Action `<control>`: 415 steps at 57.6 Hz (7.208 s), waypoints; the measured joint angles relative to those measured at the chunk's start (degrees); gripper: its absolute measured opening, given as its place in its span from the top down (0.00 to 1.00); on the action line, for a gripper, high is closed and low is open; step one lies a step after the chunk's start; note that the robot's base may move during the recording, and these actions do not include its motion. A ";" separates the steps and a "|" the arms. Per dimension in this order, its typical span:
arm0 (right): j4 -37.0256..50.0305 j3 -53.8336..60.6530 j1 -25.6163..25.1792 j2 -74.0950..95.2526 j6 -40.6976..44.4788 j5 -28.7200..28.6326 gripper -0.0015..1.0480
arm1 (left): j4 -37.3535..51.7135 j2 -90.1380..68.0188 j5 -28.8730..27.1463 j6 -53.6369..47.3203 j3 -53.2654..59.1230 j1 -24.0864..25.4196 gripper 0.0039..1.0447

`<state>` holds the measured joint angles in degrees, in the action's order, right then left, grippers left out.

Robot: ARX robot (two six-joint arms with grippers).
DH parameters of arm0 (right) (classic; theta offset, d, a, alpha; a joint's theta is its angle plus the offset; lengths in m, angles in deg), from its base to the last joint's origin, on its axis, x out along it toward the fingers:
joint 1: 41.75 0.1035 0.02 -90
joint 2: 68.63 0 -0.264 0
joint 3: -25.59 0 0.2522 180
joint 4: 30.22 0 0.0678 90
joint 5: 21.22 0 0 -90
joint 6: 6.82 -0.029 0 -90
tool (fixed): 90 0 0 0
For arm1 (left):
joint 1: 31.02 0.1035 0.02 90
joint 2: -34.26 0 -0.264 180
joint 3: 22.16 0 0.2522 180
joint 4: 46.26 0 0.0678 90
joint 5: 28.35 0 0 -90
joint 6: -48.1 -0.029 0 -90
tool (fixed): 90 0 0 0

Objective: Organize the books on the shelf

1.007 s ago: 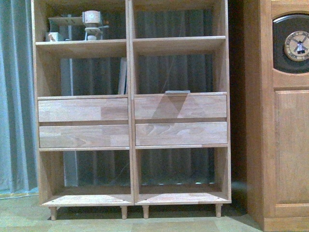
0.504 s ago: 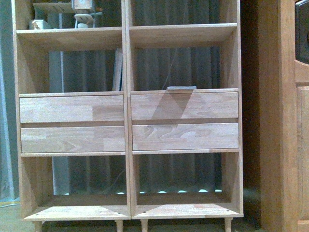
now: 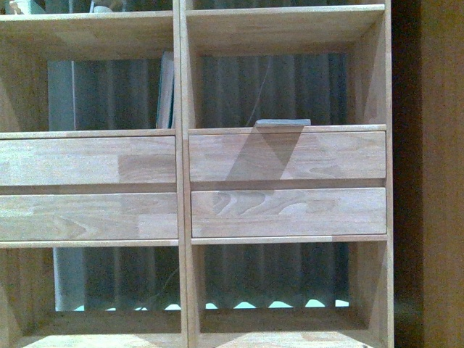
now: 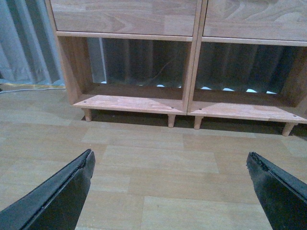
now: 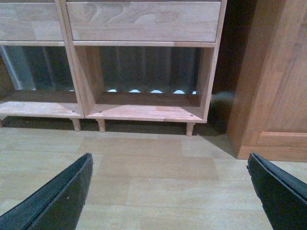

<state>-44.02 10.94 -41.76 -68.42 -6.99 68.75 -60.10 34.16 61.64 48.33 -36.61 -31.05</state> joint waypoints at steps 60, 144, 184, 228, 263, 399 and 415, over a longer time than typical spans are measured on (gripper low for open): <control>0.02 0.00 0.00 0.00 0.00 -0.02 0.07 | 0.00 0.00 0.00 0.02 0.00 0.00 0.06; 20.41 -26.69 10.67 42.47 -29.62 -15.43 0.07 | 0.00 0.00 -0.02 0.00 0.00 0.00 0.06; 34.23 -48.68 10.08 89.88 -61.31 -6.34 0.07 | 0.00 0.00 -0.02 0.00 0.00 0.00 0.06; 30.16 -61.33 12.96 100.30 -78.53 7.48 0.49 | 0.00 0.00 -0.02 0.00 0.00 0.00 0.06; 34.49 -57.75 13.62 98.33 -83.27 6.16 0.93 | -1.07 -5.31 20.76 2.21 -2.62 6.43 0.06; 69.44 -39.36 25.27 78.16 -79.47 -30.23 0.62 | 41.72 -80.02 34.23 58.93 -58.53 -12.72 0.76; 69.59 -37.81 22.18 78.18 -78.60 -30.64 0.24 | 42.71 -76.26 34.05 61.37 -56.28 -5.99 0.85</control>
<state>25.57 -26.87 -19.58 9.76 -85.58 38.10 -17.39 -42.10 95.69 109.71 -92.89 -37.04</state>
